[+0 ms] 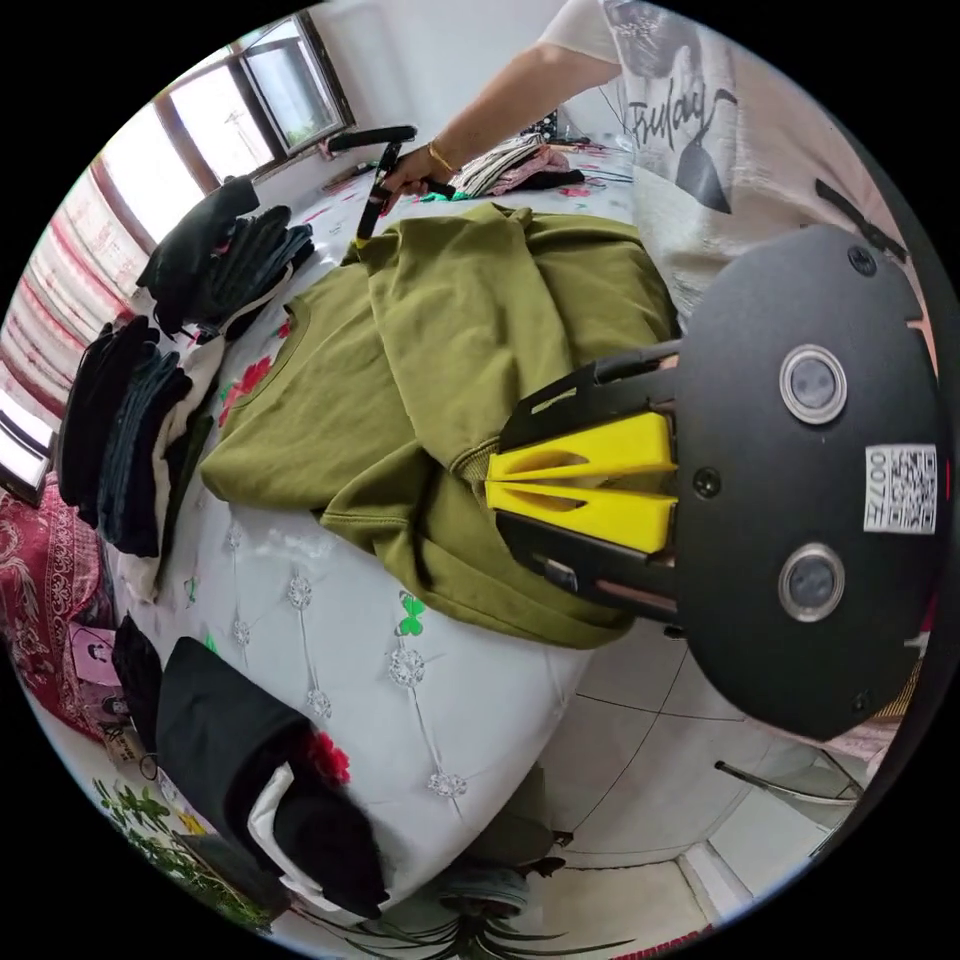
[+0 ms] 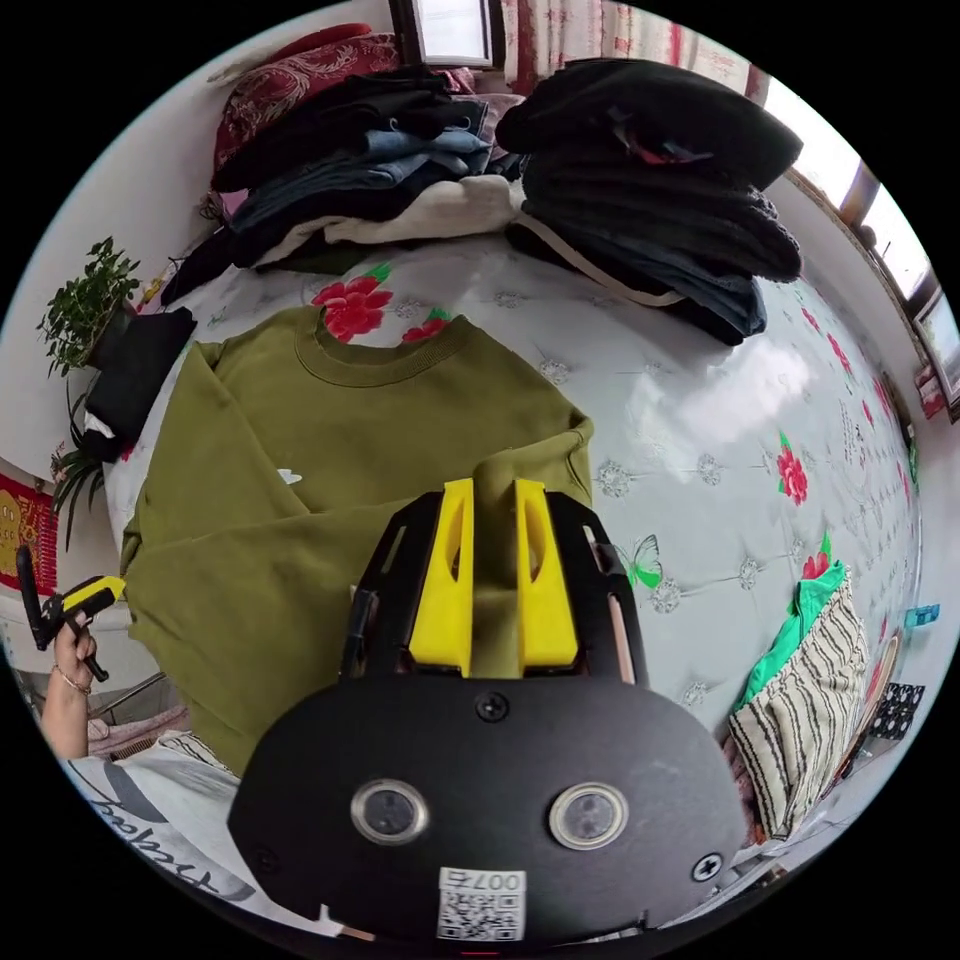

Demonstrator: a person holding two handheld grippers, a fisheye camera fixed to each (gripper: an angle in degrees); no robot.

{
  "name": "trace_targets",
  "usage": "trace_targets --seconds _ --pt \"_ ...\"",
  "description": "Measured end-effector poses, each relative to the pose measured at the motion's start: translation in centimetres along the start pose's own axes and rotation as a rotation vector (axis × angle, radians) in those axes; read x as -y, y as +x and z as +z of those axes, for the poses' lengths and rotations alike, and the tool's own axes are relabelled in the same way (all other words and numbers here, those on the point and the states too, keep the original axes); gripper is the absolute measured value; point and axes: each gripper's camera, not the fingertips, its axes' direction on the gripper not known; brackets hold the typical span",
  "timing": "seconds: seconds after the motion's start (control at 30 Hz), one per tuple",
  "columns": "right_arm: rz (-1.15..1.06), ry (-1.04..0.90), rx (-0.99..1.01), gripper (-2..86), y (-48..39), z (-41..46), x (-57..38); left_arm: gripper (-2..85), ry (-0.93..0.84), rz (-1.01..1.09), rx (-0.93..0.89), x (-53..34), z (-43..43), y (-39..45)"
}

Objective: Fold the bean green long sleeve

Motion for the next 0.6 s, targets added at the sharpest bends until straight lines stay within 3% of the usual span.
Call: trace_targets --seconds 0.13,0.23,0.33,0.47,0.6 --pt "0.000 -0.102 0.034 6.6 0.9 3.6 1.4 -0.7 0.011 -0.055 0.016 -2.1 -1.6 -1.2" --pt "0.044 -0.078 0.070 6.7 2.2 3.0 1.7 0.1 -0.006 -0.155 0.032 -2.1 -0.4 -2.5" --pt "0.108 0.063 0.142 6.2 3.9 -1.3 -1.0 4.8 0.023 -0.122 0.039 -2.2 -1.1 -2.6" --pt "0.138 0.208 0.286 6.0 5.9 -8.0 -11.3 8.2 0.028 -0.135 0.077 -5.5 -1.9 -4.6" --pt "0.226 0.031 0.272 6.5 5.8 -8.9 -24.1 11.3 -0.058 -0.213 0.031 -9.1 -0.4 -7.7"
